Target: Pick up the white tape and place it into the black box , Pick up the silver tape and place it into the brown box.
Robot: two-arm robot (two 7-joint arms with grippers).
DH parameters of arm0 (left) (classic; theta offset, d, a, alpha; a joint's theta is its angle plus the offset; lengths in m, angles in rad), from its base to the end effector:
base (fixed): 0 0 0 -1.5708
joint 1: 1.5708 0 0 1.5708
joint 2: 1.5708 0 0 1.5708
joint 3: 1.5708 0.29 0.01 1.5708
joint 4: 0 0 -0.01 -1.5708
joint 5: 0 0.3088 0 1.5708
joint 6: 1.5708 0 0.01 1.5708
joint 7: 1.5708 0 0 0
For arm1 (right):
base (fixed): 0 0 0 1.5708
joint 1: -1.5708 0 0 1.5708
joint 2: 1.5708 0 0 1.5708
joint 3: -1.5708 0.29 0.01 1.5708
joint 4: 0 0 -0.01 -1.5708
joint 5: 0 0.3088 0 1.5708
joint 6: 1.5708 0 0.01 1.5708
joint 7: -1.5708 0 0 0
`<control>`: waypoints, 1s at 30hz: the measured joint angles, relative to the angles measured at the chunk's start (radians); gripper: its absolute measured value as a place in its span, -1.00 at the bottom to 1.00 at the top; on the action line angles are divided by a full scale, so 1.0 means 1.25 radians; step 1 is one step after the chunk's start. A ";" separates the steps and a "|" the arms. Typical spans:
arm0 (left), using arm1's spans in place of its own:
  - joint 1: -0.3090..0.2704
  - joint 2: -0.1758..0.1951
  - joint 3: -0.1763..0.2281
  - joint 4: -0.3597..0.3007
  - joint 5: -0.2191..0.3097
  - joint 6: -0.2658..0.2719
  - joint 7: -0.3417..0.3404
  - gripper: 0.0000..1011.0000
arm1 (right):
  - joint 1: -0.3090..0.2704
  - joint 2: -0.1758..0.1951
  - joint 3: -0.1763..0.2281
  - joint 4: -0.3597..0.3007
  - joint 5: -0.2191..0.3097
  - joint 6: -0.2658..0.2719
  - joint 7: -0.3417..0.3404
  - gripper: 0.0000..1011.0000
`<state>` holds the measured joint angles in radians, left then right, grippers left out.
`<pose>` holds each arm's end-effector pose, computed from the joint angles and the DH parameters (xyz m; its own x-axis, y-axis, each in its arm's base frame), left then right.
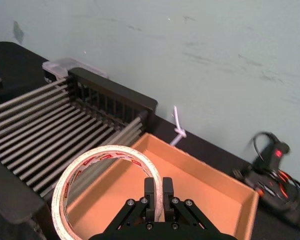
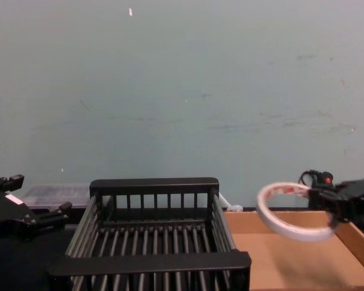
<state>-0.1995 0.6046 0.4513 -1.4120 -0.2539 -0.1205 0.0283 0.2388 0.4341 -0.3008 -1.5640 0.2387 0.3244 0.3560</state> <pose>0.3581 0.0827 -0.3023 0.2922 0.8803 0.3737 -0.9553 0.2873 0.0702 0.3796 -0.0395 -0.2350 0.5559 -0.8178 0.1491 0.8162 0.5031 -0.2840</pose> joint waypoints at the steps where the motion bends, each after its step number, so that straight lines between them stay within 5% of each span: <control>1: 0.000 0.000 0.000 0.000 0.000 0.000 0.000 0.98 | 0.012 -0.006 -0.007 0.009 -0.002 -0.002 0.004 -0.80; 30: 0.000 0.000 0.000 0.000 0.000 0.000 0.000 0.98 | 0.193 -0.097 -0.129 0.161 -0.026 -0.038 0.068 -0.80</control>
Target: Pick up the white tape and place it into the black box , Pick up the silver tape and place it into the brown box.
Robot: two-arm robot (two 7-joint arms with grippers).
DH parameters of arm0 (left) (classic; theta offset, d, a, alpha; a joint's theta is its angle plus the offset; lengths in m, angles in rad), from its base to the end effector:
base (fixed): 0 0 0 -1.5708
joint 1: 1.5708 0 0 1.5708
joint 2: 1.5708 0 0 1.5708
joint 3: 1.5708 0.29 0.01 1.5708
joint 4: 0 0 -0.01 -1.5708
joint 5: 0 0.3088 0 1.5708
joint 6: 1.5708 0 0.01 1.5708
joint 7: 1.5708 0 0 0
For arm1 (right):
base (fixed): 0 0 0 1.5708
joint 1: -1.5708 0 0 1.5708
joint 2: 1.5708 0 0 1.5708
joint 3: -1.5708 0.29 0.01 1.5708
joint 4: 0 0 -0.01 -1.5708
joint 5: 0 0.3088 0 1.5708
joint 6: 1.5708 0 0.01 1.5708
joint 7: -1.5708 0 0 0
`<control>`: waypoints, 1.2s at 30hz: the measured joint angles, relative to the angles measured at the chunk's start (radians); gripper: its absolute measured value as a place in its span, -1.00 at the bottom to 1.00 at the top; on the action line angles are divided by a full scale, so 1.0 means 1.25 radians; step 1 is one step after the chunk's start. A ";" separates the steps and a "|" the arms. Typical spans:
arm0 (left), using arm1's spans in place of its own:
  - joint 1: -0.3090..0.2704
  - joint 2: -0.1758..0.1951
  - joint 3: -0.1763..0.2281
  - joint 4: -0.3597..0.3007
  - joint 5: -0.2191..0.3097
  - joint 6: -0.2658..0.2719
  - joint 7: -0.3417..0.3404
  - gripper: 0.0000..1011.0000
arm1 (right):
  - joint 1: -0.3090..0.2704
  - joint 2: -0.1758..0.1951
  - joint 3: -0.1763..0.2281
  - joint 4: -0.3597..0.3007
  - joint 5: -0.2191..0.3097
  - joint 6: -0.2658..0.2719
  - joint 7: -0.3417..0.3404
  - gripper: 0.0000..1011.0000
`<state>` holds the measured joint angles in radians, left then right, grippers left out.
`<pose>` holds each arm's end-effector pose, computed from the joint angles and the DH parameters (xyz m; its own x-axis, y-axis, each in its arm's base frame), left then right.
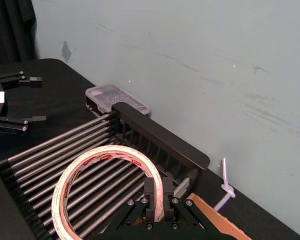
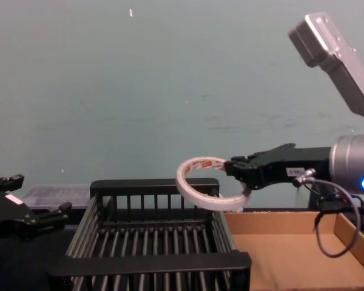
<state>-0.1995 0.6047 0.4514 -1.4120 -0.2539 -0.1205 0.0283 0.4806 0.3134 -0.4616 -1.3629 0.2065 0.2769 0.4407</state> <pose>0.3581 0.0827 -0.3023 0.2923 0.8803 0.3738 -0.9553 0.2873 0.0703 0.4352 0.0221 -0.2176 0.6876 -0.7062 0.1687 0.7228 0.6440 -0.2506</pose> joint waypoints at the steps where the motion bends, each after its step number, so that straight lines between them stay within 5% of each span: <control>1: 0.000 0.000 0.000 0.000 0.000 0.000 0.000 0.98 | 0.005 -0.003 -0.004 0.005 0.000 -0.001 0.002 -0.80; 28: 0.000 0.000 0.000 0.000 0.000 0.000 0.000 0.98 | 0.026 -0.015 -0.022 0.027 0.000 -0.009 0.012 -0.80; 36: 0.000 0.000 0.000 0.000 0.000 0.000 0.000 0.98 | 0.025 -0.014 -0.021 0.027 0.000 -0.008 0.012 -0.38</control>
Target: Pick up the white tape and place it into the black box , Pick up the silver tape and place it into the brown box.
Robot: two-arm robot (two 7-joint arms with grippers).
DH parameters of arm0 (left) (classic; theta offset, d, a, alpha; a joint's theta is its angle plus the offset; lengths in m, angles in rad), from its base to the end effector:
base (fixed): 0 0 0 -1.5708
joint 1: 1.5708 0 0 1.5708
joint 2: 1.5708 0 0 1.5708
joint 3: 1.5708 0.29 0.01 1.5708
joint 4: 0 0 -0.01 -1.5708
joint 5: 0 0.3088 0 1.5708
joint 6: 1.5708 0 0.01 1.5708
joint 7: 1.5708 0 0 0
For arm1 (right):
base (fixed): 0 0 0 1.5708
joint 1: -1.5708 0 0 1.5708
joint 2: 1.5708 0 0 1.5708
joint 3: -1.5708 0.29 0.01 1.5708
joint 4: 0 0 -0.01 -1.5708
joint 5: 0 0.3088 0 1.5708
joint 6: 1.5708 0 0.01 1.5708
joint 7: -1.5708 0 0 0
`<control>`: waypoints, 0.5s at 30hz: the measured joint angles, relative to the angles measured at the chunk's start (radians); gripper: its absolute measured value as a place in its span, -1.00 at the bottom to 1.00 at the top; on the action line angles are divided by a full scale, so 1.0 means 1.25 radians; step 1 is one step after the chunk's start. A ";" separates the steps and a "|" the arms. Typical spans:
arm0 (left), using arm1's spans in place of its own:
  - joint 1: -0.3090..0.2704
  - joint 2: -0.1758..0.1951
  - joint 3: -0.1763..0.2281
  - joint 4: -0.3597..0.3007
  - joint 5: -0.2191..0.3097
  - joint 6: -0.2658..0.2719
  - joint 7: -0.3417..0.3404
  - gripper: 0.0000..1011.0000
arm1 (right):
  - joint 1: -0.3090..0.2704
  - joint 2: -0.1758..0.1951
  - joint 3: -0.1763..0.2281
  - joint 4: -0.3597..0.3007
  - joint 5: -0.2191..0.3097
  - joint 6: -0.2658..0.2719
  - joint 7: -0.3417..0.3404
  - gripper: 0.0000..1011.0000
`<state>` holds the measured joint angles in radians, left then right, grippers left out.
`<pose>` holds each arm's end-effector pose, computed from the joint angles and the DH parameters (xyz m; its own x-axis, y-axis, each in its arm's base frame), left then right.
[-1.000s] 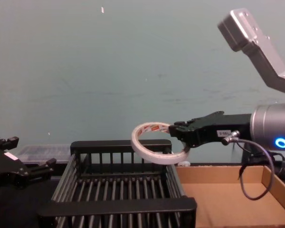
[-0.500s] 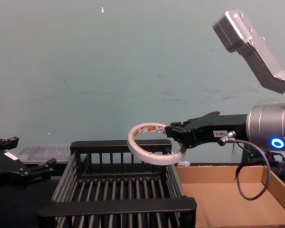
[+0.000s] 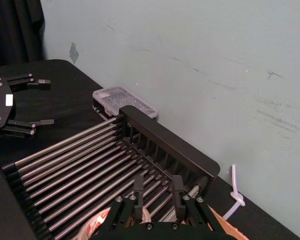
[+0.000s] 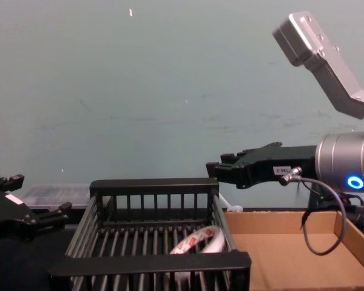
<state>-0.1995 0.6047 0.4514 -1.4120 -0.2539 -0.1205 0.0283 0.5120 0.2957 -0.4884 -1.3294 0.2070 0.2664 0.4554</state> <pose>0.3581 0.0827 -0.3023 0.2923 0.8803 0.3738 -0.9553 0.2873 0.0703 0.4418 0.0321 -0.2166 0.7103 -0.6833 0.1694 0.7015 0.6669 -0.2513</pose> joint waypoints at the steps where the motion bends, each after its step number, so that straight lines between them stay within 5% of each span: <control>1: 0.000 0.000 0.000 0.000 0.000 0.000 0.000 0.98 | 0.000 0.000 0.000 0.000 0.000 0.000 0.000 -0.31; 15: 0.000 0.000 0.000 0.000 0.000 0.000 0.000 0.98 | 0.000 0.000 0.000 -0.001 0.000 0.001 -0.001 0.58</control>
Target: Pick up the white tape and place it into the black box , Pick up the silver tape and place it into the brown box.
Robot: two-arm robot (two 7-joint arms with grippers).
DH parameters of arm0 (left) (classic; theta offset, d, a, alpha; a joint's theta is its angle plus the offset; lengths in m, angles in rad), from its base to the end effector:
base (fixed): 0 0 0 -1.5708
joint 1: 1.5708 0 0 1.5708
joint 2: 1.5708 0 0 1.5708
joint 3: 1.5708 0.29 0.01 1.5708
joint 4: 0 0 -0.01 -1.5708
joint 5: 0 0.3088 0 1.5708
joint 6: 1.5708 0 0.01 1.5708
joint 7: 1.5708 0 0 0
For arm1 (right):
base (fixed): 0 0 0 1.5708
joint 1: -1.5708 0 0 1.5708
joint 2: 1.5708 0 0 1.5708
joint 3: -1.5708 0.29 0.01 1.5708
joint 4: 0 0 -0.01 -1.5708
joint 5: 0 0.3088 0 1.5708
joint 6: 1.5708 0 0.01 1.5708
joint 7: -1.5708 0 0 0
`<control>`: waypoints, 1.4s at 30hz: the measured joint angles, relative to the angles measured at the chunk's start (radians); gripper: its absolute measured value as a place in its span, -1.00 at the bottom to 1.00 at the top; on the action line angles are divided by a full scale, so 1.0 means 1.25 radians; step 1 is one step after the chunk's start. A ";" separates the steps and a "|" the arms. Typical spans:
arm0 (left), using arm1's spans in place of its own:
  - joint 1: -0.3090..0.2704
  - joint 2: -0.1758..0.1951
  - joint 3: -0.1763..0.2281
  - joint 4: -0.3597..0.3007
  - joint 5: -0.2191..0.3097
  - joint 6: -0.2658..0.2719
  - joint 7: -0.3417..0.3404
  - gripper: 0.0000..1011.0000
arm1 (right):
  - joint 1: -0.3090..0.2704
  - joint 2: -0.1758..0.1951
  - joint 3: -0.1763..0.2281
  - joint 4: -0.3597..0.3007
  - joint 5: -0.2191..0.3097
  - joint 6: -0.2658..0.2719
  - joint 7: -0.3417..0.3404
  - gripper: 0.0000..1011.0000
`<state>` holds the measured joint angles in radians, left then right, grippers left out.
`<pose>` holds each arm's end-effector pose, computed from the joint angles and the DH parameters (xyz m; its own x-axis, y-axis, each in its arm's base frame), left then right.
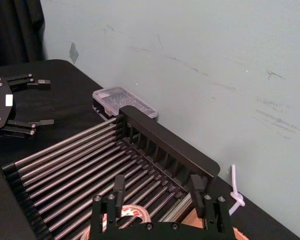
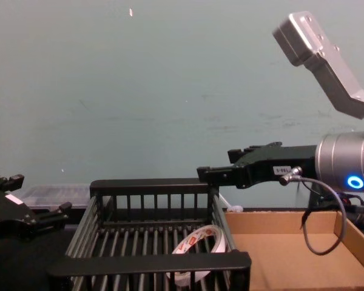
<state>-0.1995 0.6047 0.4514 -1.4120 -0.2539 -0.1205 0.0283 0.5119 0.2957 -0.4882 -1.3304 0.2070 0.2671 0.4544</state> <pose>0.3581 0.0827 -0.3023 0.2923 0.8803 0.3738 -0.9553 0.2873 0.0703 0.4417 0.0322 -0.2164 0.7096 -0.6839 0.1697 0.7022 0.6663 -0.2510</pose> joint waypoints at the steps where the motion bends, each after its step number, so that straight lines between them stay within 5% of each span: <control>1: 0.000 0.000 0.000 0.000 0.000 0.000 0.000 0.98 | 0.000 0.000 0.000 0.000 0.000 0.000 0.000 0.63; 8: 0.000 0.000 0.000 0.000 0.000 0.000 0.000 0.98 | 0.000 0.002 -0.001 -0.002 0.000 0.000 0.000 0.98; 19: 0.000 0.000 0.000 0.000 0.000 0.000 0.000 0.98 | -0.024 0.032 0.002 -0.059 0.010 0.006 0.006 0.98; 42: 0.000 0.000 0.000 0.000 0.000 0.000 0.000 0.98 | -0.246 0.206 0.074 -0.329 0.085 0.087 -0.010 0.98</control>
<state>-0.1995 0.6047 0.4514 -1.4120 -0.2539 -0.1205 0.0283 0.2043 0.5532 -0.3953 -1.7416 0.3138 0.3754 0.4416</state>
